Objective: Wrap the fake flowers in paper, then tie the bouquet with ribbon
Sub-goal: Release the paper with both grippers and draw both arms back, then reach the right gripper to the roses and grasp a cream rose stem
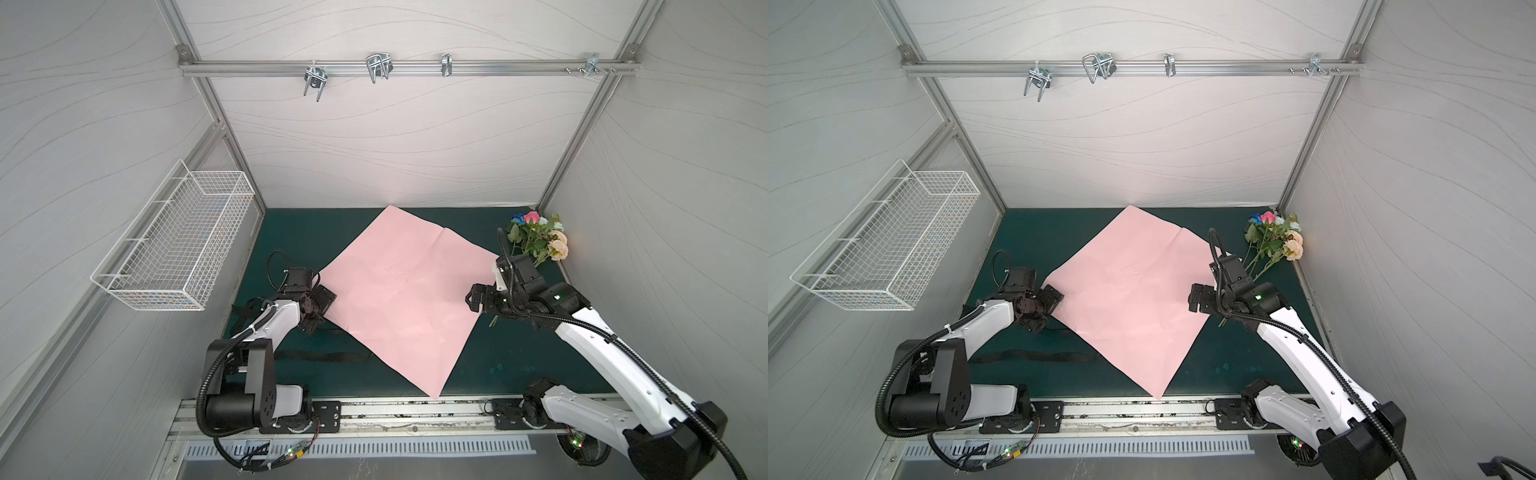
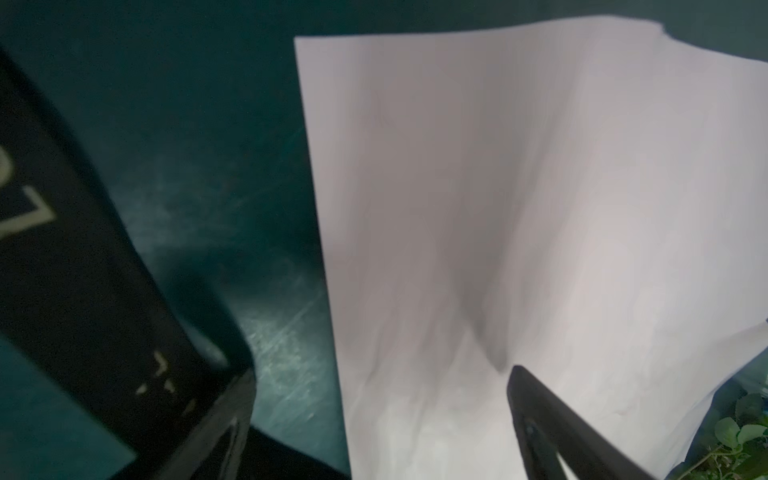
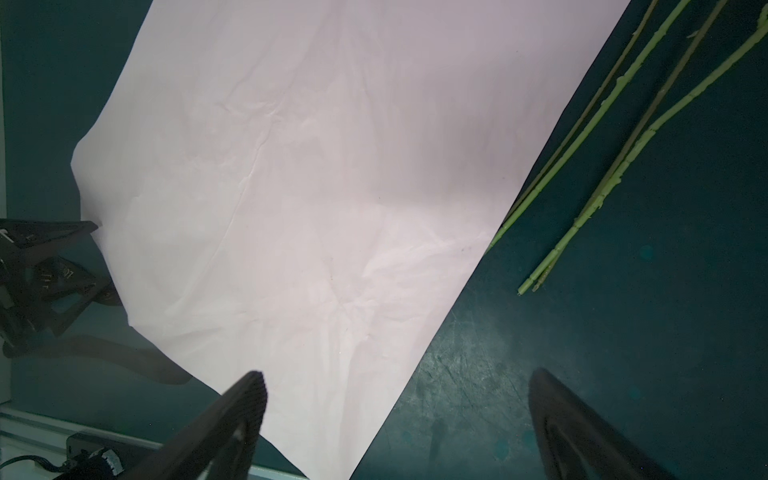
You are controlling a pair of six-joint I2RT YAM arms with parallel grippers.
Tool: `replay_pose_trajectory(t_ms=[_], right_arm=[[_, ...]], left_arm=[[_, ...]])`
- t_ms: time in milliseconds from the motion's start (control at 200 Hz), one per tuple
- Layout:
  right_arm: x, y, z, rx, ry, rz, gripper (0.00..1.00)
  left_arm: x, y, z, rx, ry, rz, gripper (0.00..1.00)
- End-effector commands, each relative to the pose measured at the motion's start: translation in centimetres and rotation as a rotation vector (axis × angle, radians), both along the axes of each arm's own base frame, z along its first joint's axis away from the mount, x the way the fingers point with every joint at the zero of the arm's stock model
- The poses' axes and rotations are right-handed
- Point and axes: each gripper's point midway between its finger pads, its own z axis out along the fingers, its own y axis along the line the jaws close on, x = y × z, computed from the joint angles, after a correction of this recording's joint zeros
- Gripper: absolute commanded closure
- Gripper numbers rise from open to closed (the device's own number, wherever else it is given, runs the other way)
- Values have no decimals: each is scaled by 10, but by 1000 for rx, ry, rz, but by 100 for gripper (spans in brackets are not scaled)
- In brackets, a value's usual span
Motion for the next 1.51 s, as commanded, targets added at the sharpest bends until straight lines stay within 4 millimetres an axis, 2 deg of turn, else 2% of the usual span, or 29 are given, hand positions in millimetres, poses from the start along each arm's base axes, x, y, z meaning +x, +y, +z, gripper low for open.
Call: replay_pose_trajectory(t_ms=[0,125,245,360,410,585,730,805,895,1015,1115,1165,1260,1361,1481,1501], right_arm=[[4,2,-2,-1,-3,6,1],[6,0,2,-5,-16,0,1],[7,-1,2,-8,-23,-6,1],[8,-3,1,-18,-20,-15,1],[8,-4,0,-25,-19,-23,1],[9,-13,-6,-58,-7,-57,1],[8,-29,-22,-103,37,-125,1],[6,-41,-35,-136,85,-177,1],[7,-58,-52,-171,129,-237,1],[15,-74,-70,-170,144,-301,1],[29,-89,-77,-143,136,-362,1],[39,-100,-77,-129,127,-404,1],[60,-121,-75,-86,99,-479,10],[86,-141,-77,-25,77,-536,20],[114,-162,-87,-26,70,-571,28],[118,-167,-89,-35,75,-582,28]], left_arm=[[9,-5,2,-47,-36,36,5],[13,-10,-8,-86,-43,38,5],[31,-11,-8,-97,-94,37,13],[52,-11,-4,-98,-131,26,25],[61,-10,-3,-91,-141,24,36],[75,-2,-5,-77,-146,43,58],[81,8,-5,-43,-152,60,70],[84,14,-7,-34,-149,69,81],[89,21,-7,-13,-147,76,82],[97,27,-3,28,-141,42,77],[106,25,6,35,-166,-2,51],[111,23,10,33,-178,-19,46],[120,21,18,28,-203,-49,40],[124,21,27,31,-216,-58,23],[115,28,43,77,-225,-33,2],[113,30,47,88,-227,-31,1]])
